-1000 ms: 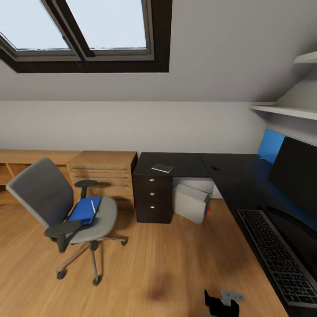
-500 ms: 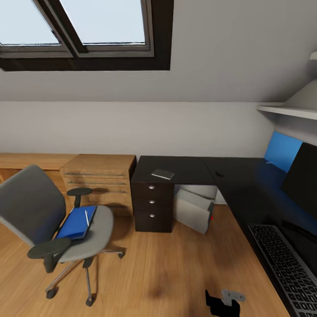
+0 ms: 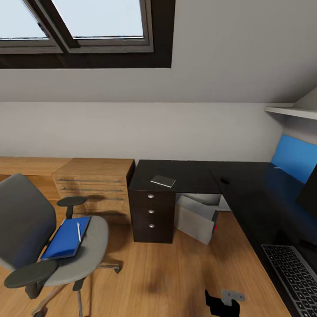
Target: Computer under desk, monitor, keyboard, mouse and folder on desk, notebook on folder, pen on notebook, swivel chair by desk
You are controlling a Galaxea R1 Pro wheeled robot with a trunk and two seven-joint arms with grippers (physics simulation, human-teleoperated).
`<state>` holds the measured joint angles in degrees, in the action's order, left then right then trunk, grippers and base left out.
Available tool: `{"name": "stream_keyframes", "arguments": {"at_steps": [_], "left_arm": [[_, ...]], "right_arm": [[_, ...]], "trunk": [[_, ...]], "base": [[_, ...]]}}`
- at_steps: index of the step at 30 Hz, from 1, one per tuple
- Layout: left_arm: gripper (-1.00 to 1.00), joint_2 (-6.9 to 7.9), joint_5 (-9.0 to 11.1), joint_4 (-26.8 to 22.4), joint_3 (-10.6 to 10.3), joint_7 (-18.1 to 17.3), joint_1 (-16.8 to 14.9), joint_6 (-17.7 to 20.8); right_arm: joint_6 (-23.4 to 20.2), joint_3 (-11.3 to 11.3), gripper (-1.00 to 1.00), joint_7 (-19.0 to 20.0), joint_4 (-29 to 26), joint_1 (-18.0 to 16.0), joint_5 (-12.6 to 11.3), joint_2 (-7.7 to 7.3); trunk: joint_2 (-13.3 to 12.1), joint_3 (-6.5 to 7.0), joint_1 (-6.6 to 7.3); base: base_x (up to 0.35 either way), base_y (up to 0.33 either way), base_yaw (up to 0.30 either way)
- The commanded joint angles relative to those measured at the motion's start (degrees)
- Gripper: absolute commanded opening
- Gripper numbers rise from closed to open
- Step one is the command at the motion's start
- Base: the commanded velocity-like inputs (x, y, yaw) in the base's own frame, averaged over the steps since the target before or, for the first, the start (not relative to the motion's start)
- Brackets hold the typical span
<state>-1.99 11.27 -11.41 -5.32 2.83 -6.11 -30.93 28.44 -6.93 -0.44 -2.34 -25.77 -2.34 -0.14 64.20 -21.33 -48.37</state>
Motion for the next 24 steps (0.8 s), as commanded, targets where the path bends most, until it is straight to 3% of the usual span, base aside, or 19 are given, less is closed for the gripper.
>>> {"name": "stream_keyframes", "arguments": {"at_steps": [1,15,24], "left_arm": [[1.0,0.01,0.37,0.21,-0.51,0.29,-0.04,-0.22],[1.0,0.06,0.4,1.38,-0.49,-1.6,-0.04,-0.08],[1.0,0.06,0.42,1.39,-0.48,-1.69,-0.04,-0.1]], "right_arm": [[0.2,-0.1,1.0,0.09,0.06,-0.03,-0.23,-0.01],[1.05,-0.1,1.0,0.09,0.06,-0.04,-0.21,0.19],[2.52,-0.1,1.0,0.09,0.14,-0.03,-0.21,0.23]], "trunk": [[0.03,-0.06,-0.04],[0.03,-0.06,-0.04],[0.03,-0.07,-0.04]], "base": [[0.336,0.0,0.0],[0.336,0.0,-0.011],[0.336,-0.001,-0.187]]}}
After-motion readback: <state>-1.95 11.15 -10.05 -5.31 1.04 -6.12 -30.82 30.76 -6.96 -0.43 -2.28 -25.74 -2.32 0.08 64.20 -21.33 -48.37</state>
